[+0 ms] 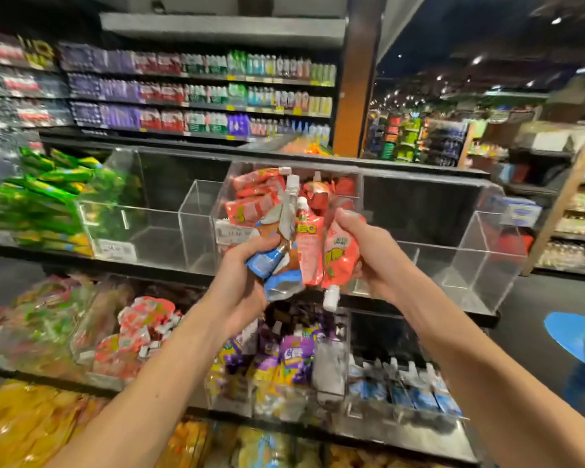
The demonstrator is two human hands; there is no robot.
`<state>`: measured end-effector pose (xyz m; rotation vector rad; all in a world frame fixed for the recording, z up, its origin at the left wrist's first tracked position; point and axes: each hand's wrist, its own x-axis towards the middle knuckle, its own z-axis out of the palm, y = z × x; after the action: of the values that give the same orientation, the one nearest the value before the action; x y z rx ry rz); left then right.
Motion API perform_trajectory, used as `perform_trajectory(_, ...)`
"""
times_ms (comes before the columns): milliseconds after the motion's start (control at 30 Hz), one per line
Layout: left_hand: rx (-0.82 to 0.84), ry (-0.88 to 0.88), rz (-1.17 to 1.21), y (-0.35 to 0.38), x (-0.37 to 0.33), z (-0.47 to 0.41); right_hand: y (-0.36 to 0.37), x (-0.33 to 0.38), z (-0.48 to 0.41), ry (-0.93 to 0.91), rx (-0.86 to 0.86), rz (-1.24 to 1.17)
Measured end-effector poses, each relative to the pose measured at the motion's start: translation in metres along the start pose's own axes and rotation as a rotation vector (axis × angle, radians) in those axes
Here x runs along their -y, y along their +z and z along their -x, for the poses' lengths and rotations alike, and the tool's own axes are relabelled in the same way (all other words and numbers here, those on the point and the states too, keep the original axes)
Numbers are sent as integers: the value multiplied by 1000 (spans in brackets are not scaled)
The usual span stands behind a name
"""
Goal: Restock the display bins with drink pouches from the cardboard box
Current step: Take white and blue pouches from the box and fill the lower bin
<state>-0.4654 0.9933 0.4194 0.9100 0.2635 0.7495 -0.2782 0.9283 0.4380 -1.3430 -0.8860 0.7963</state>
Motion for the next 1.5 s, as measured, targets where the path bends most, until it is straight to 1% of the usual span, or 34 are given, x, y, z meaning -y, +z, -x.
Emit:
perform_trajectory(100,-22,45,-20,-2,-28,-13,-1,22,-16,-93,-124,-20)
perform_trajectory(200,35,116,-80,-4,-62,-28,6,46,-36,-212,-264,-58)
perform_trajectory(233,53,133,-99,-5,-73,-33,9,50,-44,-270,-323,-32)
perform_trajectory(267,62,143,-107,-7,-84,-37,13,53,-52,-351,-389,49)
perform_trajectory(333,64,140,-118,-15,-104,-47,21,53,-68,-568,-462,328)
perform_trajectory(367,71,123,-127,-20,-113,-53,26,51,-75,-670,-448,494)
perform_trajectory(433,76,97,-147,-31,-126,-63,35,41,-91,-809,-389,833)
perform_trajectory(500,88,82,-155,-40,-135,-70,41,27,-106,-858,-339,1061)
perform_trajectory(567,109,67,-150,-46,-140,-75,45,16,-119,-834,-311,1146)
perform_trajectory(633,126,47,-144,-53,-141,-79,48,8,-128,-811,-300,1176)
perform_trajectory(733,145,20,-161,-59,-140,-85,44,3,-141,-850,-262,1342)
perform_trajectory(800,157,21,-183,-61,-139,-87,41,2,-153,-867,-316,1446)
perform_trajectory(867,162,21,-189,-62,-138,-89,38,5,-169,-794,-437,1432)
perform_trajectory(900,160,21,-192,-62,-138,-90,42,9,-171,-733,-456,1426)
perform_trajectory(967,154,16,-194,-60,-137,-91,49,12,-177,-714,-443,1480)
perform_trajectory(1100,117,-3,-152,-59,-132,-96,58,20,-181,-661,-352,1430)
perform_trajectory(1200,98,-53,-91,-59,-127,-98,57,27,-172,-584,-287,1467)
perform_trajectory(1233,101,-65,-76,-59,-125,-99,56,28,-165,-564,-296,1485)
perform_trajectory(1267,107,-76,-64,-58,-123,-99,56,29,-158,-588,-335,1469)
perform_trajectory(1300,117,-84,-56,-56,-120,-99,58,28,-151,-614,-404,1405)
perform_trajectory(1333,125,-88,-50,-54,-118,-98,62,26,-143,-634,-467,1253)
perform_trajectory(1367,129,-88,-45,-53,-115,-99,68,27,-134,-601,-464,1018)
perform_trajectory(1400,133,-90,-41,-50,-112,-99,74,30,-123,-516,-377,751)
perform_trajectory(1433,136,-92,-39,-48,-110,-100,79,32,-114,-416,-259,541)
perform_trajectory(1467,146,-96,-39,-45,-108,-99,81,34,-105,-322,-154,432)
perform_trajectory(1500,157,-99,-41,-42,-107,-100,80,35,-100,-266,-95,385)
